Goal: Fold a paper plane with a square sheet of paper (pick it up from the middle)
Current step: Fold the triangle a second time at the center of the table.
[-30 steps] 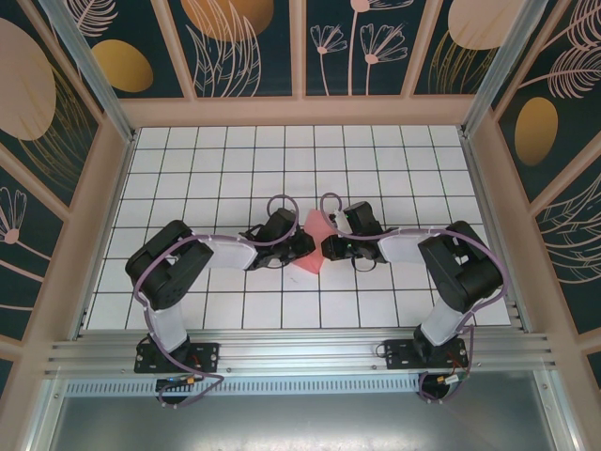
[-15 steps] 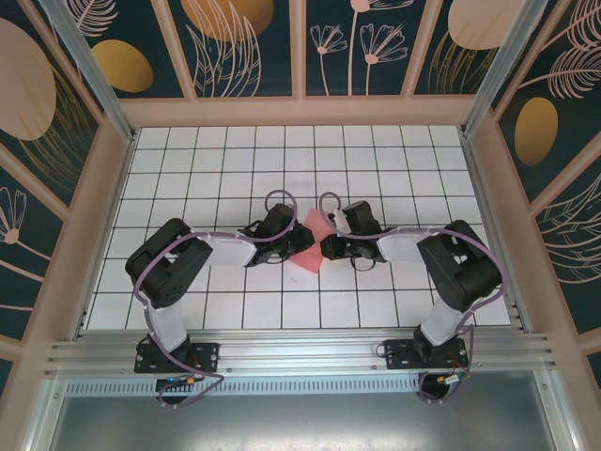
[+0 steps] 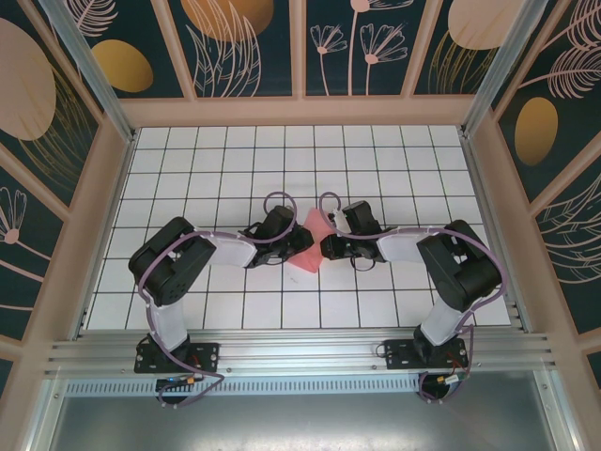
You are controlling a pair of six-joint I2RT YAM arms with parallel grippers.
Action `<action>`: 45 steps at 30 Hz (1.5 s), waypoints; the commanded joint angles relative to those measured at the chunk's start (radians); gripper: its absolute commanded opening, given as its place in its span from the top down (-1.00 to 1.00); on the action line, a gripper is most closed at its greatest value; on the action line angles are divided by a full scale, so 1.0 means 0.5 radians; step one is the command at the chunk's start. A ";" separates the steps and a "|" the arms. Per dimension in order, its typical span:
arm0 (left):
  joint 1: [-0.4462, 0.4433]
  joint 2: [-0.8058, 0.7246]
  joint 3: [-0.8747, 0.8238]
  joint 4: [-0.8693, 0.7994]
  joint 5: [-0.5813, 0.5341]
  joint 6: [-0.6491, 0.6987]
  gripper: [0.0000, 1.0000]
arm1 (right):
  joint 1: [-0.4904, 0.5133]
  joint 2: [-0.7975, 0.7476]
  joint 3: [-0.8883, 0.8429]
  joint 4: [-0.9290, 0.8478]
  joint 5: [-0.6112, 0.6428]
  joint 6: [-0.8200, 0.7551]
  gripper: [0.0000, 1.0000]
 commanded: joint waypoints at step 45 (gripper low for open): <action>-0.091 -0.207 -0.212 0.144 0.218 -0.208 0.67 | 0.029 0.062 0.022 -0.068 0.060 0.055 0.73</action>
